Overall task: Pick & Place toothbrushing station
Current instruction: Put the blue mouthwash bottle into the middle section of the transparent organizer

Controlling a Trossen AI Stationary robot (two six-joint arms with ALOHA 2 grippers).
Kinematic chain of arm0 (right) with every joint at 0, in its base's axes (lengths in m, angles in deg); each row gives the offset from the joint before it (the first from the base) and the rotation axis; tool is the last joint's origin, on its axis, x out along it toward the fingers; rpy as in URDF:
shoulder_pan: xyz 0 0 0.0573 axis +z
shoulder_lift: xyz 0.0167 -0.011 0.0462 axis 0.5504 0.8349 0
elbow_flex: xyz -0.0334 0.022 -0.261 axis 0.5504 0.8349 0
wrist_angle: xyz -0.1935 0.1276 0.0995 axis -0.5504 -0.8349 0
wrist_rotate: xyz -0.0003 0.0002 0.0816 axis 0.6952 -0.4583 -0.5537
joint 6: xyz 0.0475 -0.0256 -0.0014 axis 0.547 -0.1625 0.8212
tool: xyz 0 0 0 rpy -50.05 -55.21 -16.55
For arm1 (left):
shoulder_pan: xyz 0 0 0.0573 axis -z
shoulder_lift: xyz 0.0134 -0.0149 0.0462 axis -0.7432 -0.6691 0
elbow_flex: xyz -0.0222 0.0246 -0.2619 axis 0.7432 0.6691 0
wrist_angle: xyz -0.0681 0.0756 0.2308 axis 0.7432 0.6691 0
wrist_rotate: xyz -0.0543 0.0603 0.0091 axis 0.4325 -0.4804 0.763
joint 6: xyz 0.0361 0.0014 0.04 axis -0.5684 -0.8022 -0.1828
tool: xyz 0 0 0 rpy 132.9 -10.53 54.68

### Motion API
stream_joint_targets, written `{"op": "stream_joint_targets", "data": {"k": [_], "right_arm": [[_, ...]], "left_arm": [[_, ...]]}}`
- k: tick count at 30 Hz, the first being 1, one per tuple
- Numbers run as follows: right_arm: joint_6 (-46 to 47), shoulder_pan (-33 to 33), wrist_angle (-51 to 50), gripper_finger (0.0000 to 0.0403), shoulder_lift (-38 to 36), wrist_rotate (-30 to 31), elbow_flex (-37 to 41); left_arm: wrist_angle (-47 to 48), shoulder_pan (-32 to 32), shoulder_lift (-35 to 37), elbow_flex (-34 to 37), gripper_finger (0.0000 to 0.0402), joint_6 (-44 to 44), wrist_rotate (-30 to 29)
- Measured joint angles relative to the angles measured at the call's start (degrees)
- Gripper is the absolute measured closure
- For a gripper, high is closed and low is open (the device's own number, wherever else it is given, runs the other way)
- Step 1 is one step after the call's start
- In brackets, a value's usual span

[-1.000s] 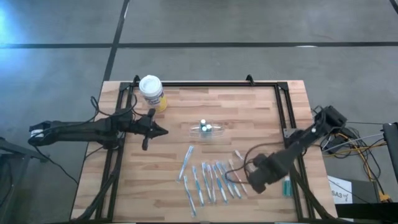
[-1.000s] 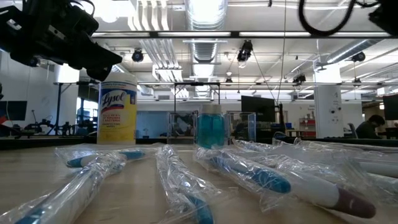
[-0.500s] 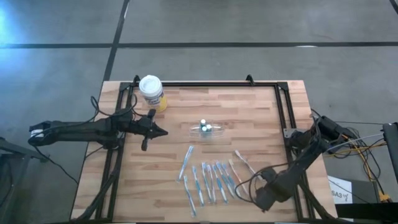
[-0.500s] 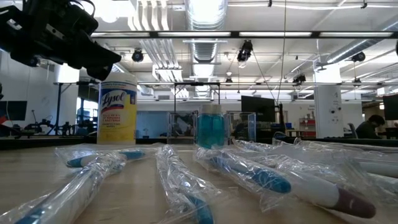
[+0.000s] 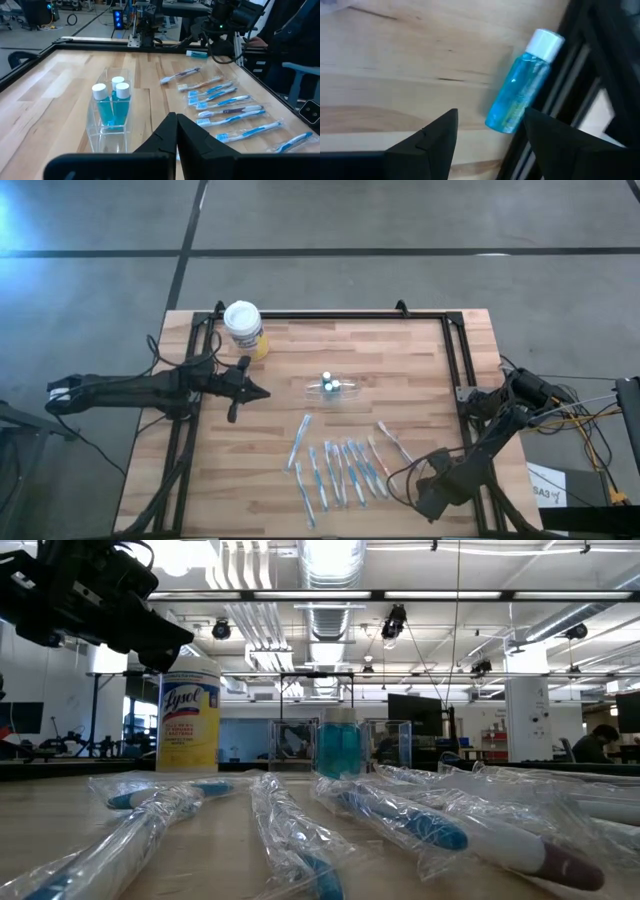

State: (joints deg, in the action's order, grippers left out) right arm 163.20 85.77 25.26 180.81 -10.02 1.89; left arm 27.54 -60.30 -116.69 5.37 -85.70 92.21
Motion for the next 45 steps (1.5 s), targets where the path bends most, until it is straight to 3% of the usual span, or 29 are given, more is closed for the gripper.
{"op": "stream_joint_targets", "data": {"k": [22, 34, 39, 45], "right_arm": [[1.08, 0.76, 7.54, 0.0181, -0.17, -6.01, 8.04], [-3.18, 0.85, 10.99, 0.0184, -0.46, -4.68, 10.11], [-5.20, 0.87, 11.63, 0.0216, -0.41, -4.26, 10.08], [-7.16, 0.87, 12.38, 0.0287, -0.28, -3.84, 10.06]], "left_arm": [[0.70, 0.00, 0.00, 1.03, 0.0382, 1.51, 0.10], [0.66, 0.00, 0.00, 1.03, 0.0383, 1.53, 1.29], [0.64, 0.00, 0.00, 1.03, 0.0381, 1.53, 1.30], [0.64, 0.00, 0.00, 1.03, 0.0383, 1.52, 1.29]]}}
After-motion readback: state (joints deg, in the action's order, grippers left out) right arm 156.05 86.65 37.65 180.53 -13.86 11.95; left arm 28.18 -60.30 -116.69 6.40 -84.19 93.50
